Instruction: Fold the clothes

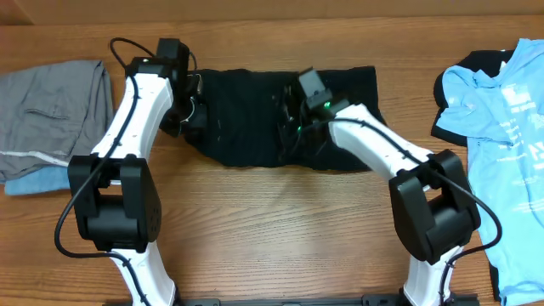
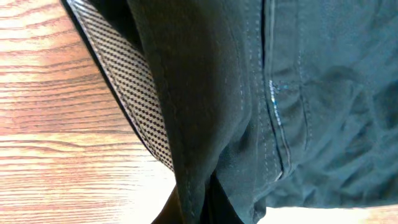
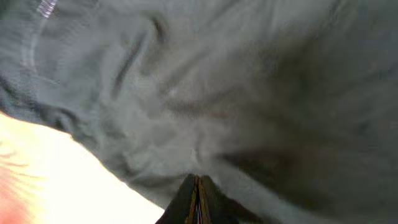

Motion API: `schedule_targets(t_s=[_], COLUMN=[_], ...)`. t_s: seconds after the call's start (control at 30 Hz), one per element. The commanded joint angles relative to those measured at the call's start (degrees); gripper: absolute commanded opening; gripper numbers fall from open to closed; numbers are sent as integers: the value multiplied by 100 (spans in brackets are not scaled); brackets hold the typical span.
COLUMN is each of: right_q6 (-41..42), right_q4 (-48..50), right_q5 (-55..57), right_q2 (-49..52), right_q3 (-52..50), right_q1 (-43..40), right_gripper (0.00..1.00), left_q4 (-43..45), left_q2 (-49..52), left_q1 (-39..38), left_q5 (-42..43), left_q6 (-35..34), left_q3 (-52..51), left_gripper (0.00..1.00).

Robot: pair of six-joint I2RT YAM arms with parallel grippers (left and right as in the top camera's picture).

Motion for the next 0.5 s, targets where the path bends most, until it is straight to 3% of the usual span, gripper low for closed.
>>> schedule_targets(t_s=[0.0,0.2,0.47], right_q6=[404,1003,1084], right_q4=[592,1731,1152], right_q5=[282,710,671], right_q2=[4,4,-758], right_q3=[-616,-1547,-916], right_q1=[151,199,197], right_gripper=[4,4,4], left_q4=[17,20,160], left_q2=[-120,-498,-1384], left_q1=[4,4,-13], left_q5=[-114,-208,-221], left_q6=[-144,-166,-160], left_q3=[-4,-2,-2], left_gripper=[4,4,5])
